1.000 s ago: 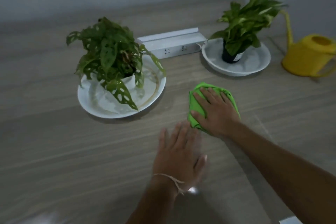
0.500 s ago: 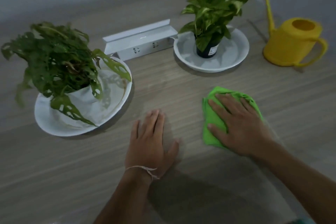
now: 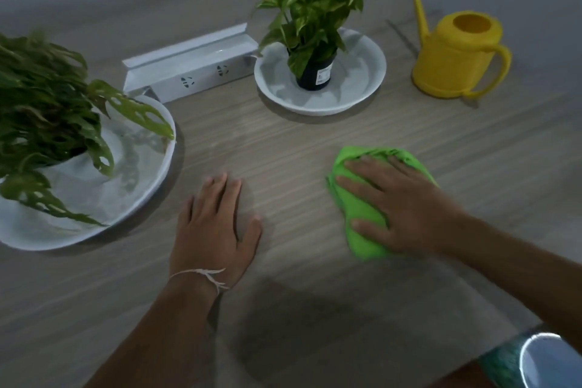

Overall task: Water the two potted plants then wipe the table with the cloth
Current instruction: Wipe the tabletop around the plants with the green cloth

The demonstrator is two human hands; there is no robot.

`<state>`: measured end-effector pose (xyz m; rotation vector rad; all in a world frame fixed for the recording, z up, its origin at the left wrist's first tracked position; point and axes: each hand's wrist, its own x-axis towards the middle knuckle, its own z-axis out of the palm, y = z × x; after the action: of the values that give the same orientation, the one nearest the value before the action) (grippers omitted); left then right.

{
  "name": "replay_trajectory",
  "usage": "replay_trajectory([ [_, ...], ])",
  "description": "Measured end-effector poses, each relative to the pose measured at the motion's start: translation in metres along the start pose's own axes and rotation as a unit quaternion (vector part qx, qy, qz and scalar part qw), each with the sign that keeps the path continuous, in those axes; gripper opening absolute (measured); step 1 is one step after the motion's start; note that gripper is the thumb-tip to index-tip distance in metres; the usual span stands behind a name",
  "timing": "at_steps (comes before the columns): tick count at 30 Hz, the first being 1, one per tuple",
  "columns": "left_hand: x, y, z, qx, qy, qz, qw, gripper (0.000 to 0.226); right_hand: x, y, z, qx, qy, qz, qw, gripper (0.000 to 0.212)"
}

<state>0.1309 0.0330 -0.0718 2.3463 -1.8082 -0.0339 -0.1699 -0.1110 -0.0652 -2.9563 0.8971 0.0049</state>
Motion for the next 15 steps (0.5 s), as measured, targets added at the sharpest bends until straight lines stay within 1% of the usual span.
replay_trajectory([
  [1,-0.001,-0.001,0.000,0.000,-0.001,-0.002,1.000,0.073,0.006,0.018,-0.003,0.008,0.009,0.090,0.996,0.078],
  [3,-0.001,-0.001,-0.001,-0.003,0.001,-0.008,1.000,0.073,0.023,0.034,-0.006,0.028,0.015,0.260,0.965,0.085],
  [4,-0.001,-0.001,-0.001,-0.005,0.003,-0.008,1.000,0.073,0.030,0.030,-0.006,0.032,0.020,0.304,0.952,0.087],
  [5,-0.001,-0.001,-0.001,-0.007,0.005,-0.006,1.000,0.073,0.030,0.018,-0.005,0.025,0.022,0.304,0.952,0.088],
  [6,-0.001,-0.001,-0.001,-0.008,0.007,-0.004,1.000,0.073,0.021,0.002,-0.003,0.020,0.017,0.256,0.966,0.087],
  [8,0.000,0.000,-0.001,-0.008,0.012,-0.001,1.000,0.073,-0.019,-0.030,-0.002,0.011,-0.012,0.079,0.997,0.082],
  [9,0.001,0.000,-0.002,-0.007,0.012,-0.003,1.000,0.073,-0.041,-0.037,-0.004,0.014,-0.026,0.001,1.000,0.078],
  [10,0.002,0.000,-0.002,-0.005,0.011,-0.004,1.000,0.072,-0.059,-0.036,-0.008,0.019,-0.029,-0.054,0.998,0.074],
  [11,0.002,0.000,-0.002,-0.002,0.009,-0.003,1.000,0.072,-0.071,-0.028,-0.011,0.026,-0.016,-0.088,0.996,0.071],
  [12,0.002,0.001,-0.002,0.003,0.006,-0.001,1.000,0.072,-0.079,-0.021,-0.014,0.042,-0.009,-0.097,0.994,0.068],
  [14,0.001,0.001,-0.002,0.012,0.004,0.000,1.000,0.073,-0.078,-0.016,-0.014,0.065,0.007,-0.057,0.996,0.064],
  [15,0.001,0.001,-0.003,0.015,0.007,-0.001,1.000,0.074,-0.070,-0.017,-0.013,0.050,0.014,-0.029,0.998,0.063],
])
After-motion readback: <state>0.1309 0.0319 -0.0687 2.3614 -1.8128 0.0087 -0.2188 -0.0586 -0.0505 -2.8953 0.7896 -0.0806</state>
